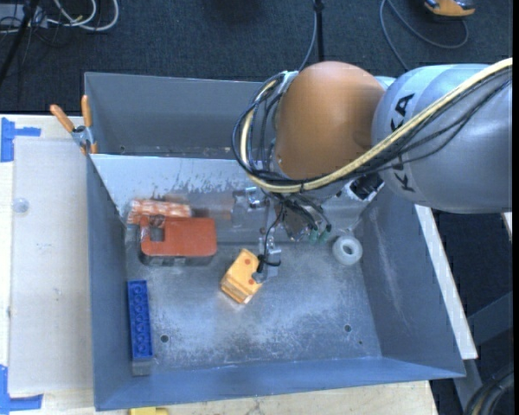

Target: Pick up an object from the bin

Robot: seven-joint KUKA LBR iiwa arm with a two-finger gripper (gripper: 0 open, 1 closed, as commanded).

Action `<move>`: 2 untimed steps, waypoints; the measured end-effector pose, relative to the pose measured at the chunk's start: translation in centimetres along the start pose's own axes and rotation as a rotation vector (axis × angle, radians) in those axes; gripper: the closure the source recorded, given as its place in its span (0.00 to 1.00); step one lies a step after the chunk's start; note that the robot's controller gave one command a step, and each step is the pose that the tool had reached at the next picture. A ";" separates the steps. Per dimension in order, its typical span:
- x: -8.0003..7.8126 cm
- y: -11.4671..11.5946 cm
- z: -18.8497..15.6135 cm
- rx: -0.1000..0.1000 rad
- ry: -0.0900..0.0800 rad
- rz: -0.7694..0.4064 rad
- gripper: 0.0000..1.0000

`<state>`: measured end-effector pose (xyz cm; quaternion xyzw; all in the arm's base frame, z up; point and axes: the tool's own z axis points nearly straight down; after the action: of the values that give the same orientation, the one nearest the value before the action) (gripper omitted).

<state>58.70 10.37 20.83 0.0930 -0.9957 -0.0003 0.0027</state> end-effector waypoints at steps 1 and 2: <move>-1.2 0.1 3.5 0.001 -0.007 0.017 0.00; 1.2 -2.2 4.1 -0.002 0.007 -0.106 0.00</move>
Offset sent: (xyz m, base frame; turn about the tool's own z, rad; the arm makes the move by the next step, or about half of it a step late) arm -0.0290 -0.0744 -0.0175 -0.3514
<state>57.86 7.95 16.76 0.1458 -0.9893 -0.0010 0.0064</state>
